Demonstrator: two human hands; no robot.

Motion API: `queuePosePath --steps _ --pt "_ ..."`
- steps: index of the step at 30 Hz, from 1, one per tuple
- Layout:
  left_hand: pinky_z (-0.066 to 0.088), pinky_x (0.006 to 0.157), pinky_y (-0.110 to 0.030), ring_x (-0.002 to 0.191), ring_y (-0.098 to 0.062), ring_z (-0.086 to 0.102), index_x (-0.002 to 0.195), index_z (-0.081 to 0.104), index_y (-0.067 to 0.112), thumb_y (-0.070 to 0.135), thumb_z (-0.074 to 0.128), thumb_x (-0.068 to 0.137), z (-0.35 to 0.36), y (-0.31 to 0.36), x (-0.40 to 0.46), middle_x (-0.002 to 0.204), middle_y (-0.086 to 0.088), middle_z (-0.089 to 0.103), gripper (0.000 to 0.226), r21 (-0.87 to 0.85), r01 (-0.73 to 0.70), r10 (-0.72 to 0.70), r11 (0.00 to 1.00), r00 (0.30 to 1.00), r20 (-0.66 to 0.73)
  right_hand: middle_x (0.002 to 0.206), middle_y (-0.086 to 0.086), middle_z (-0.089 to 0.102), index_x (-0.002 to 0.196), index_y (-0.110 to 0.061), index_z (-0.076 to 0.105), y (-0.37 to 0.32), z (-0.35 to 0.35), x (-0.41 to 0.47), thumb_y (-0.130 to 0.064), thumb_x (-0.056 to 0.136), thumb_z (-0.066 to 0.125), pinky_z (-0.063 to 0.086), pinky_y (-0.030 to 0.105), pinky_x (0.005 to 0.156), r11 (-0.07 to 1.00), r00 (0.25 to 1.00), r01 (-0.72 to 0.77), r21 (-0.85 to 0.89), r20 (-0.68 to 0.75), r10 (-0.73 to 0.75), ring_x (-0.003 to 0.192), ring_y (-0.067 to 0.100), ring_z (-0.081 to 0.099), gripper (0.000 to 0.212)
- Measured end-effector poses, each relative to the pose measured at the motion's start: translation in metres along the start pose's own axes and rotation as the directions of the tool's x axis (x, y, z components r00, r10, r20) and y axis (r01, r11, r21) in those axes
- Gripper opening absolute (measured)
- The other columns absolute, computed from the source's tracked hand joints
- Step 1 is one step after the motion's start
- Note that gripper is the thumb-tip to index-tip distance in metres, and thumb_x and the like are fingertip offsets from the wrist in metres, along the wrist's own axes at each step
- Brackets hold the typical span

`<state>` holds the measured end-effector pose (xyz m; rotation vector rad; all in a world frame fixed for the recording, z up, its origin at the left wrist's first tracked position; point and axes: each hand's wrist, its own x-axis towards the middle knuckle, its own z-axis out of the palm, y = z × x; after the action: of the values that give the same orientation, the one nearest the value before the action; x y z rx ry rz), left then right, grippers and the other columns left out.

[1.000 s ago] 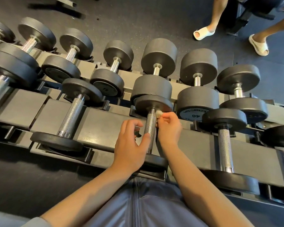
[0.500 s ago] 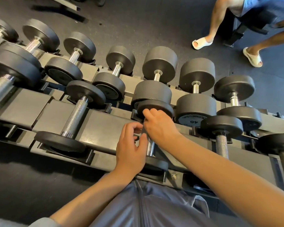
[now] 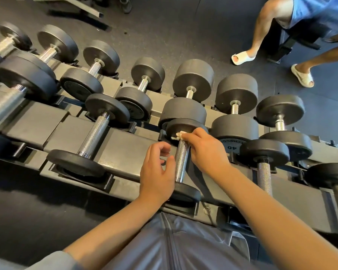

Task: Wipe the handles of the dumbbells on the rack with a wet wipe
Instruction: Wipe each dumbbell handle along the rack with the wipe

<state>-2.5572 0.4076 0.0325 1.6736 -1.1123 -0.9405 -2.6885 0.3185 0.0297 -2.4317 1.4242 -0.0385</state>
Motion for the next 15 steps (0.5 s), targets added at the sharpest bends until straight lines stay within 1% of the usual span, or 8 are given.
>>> queuePosePath --steps 3,5,6,7,8,10,12,15 --pt "0.045 0.078 -0.011 0.096 -0.003 0.054 0.105 0.049 0.030 0.024 0.047 0.088 0.001 -0.001 0.000 0.101 0.011 0.055 0.018 0.004 0.001 -0.001 1.000 1.000 0.005 0.100 0.008 0.055 0.122 -0.017 0.061 -0.004 0.007 -0.001 -0.015 0.086 0.066 0.052 0.035 0.060 0.996 0.996 -0.070 0.046 -0.049 0.073 0.074 0.026 0.059 0.036" --pt "0.045 0.077 -0.010 0.095 -0.002 0.054 0.106 0.049 0.027 0.024 0.047 0.087 0.001 -0.001 0.001 0.101 0.009 0.055 0.019 -0.002 0.006 -0.006 1.000 1.000 0.004 0.105 0.006 0.054 0.121 -0.018 0.057 -0.008 0.007 -0.003 -0.017 0.091 0.059 0.052 0.035 0.068 0.978 0.987 -0.150 0.146 -0.036 0.157 0.080 0.023 0.058 0.030" --pt "0.045 0.076 -0.009 0.095 -0.001 0.054 0.106 0.049 0.027 0.024 0.047 0.087 0.001 -0.001 0.001 0.101 0.008 0.055 0.019 -0.003 0.007 -0.007 1.000 1.000 0.004 0.103 0.005 0.055 0.116 -0.017 0.056 -0.009 0.008 -0.004 -0.017 0.093 0.055 0.051 0.036 0.069 0.953 0.975 -0.209 0.220 -0.022 0.219 0.080 0.023 0.058 0.023" --pt "0.044 0.076 -0.009 0.095 0.000 0.054 0.106 0.049 0.027 0.024 0.048 0.087 0.001 -0.002 0.001 0.102 0.008 0.055 0.019 -0.001 0.009 -0.009 1.000 1.000 0.005 0.097 0.004 0.057 0.109 -0.018 0.053 -0.010 0.009 -0.005 -0.017 0.095 0.051 0.051 0.035 0.068 0.903 0.955 -0.282 0.323 0.002 0.298 0.078 0.021 0.058 0.014" --pt "0.044 0.076 -0.008 0.095 0.001 0.053 0.106 0.049 0.027 0.025 0.048 0.087 0.001 -0.002 0.001 0.103 0.007 0.055 0.019 0.001 0.012 -0.013 1.000 1.000 0.008 0.089 0.002 0.058 0.103 -0.019 0.051 -0.012 0.009 -0.008 -0.017 0.096 0.049 0.050 0.033 0.065 0.828 0.925 -0.356 0.433 0.038 0.378 0.074 0.018 0.057 0.007" --pt "0.043 0.075 -0.006 0.095 0.003 0.052 0.107 0.050 0.025 0.025 0.048 0.087 0.001 -0.003 0.001 0.105 0.005 0.054 0.020 -0.003 0.022 -0.022 1.000 1.000 0.008 0.078 0.000 0.057 0.096 -0.022 0.048 -0.014 0.016 -0.018 -0.016 0.097 0.050 0.046 0.026 0.060 0.677 0.868 -0.455 0.579 0.116 0.484 0.068 0.013 0.056 0.006" --pt "0.043 0.076 -0.006 0.096 0.004 0.052 0.107 0.051 0.024 0.025 0.047 0.088 0.001 -0.005 0.001 0.106 0.003 0.054 0.020 0.002 0.020 -0.020 1.000 1.000 -0.001 0.079 0.000 0.057 0.093 -0.022 0.050 -0.018 0.020 -0.029 -0.014 0.095 0.053 0.043 0.020 0.060 0.534 0.825 -0.519 0.667 0.226 0.519 0.071 0.012 0.055 0.008" --pt "0.043 0.076 -0.006 0.096 0.002 0.053 0.107 0.051 0.023 0.025 0.047 0.088 -0.001 -0.007 0.002 0.107 0.002 0.055 0.019 -0.001 0.019 -0.019 1.000 1.000 0.013 0.086 0.001 0.060 0.092 -0.024 0.058 -0.011 0.015 -0.020 -0.012 0.093 0.053 0.047 0.022 0.062 0.357 0.768 -0.554 0.752 0.296 0.568 0.077 0.013 0.058 0.012"
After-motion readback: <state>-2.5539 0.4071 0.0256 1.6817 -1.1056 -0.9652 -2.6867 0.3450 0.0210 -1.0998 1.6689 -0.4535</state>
